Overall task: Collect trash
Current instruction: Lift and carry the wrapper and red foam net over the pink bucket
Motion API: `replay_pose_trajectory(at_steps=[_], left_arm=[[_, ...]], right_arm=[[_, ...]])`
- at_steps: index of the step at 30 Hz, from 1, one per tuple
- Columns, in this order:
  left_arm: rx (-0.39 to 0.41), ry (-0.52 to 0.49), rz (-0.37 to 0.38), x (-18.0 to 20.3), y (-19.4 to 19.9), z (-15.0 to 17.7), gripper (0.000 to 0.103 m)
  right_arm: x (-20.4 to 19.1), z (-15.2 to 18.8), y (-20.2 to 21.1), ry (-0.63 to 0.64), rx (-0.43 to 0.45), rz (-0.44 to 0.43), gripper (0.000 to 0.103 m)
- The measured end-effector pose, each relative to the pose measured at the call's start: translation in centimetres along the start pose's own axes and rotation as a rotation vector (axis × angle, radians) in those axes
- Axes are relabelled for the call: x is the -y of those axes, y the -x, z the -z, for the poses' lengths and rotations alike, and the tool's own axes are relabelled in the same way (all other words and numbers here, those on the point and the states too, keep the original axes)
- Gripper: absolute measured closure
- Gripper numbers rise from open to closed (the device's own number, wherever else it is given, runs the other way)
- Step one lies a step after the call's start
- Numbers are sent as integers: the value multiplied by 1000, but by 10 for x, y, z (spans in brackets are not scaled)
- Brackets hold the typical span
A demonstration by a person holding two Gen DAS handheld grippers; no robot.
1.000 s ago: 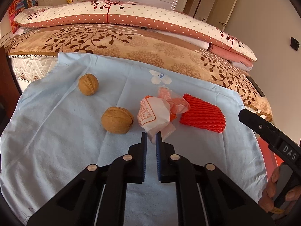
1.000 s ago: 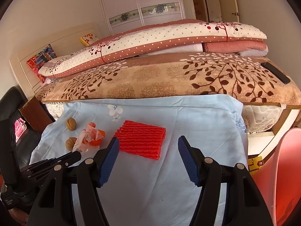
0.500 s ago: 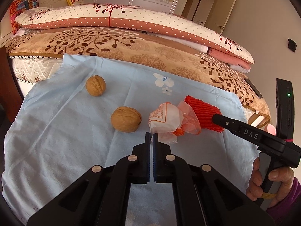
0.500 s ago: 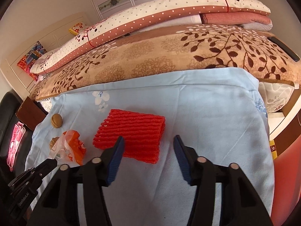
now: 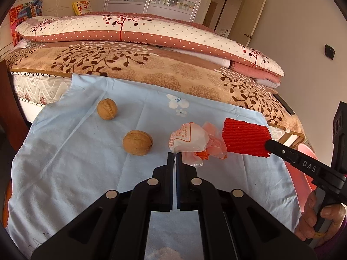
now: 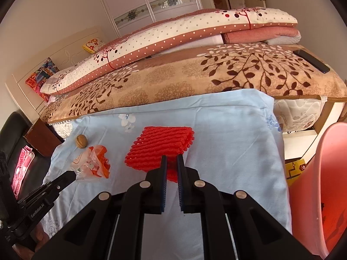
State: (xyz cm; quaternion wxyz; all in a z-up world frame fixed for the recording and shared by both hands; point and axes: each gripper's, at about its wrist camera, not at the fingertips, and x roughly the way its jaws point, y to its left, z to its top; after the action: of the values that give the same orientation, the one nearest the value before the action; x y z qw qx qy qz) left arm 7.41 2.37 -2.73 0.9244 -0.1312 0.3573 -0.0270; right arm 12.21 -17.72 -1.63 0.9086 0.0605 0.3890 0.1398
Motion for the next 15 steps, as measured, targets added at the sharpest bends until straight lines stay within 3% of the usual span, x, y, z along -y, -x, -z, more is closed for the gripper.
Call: replay_pose_trajectory(at_steps=[15], left_arm=[[35,-74,38,46,25,3,102]], right_arm=[[23,25,71,-19,83,46,95]])
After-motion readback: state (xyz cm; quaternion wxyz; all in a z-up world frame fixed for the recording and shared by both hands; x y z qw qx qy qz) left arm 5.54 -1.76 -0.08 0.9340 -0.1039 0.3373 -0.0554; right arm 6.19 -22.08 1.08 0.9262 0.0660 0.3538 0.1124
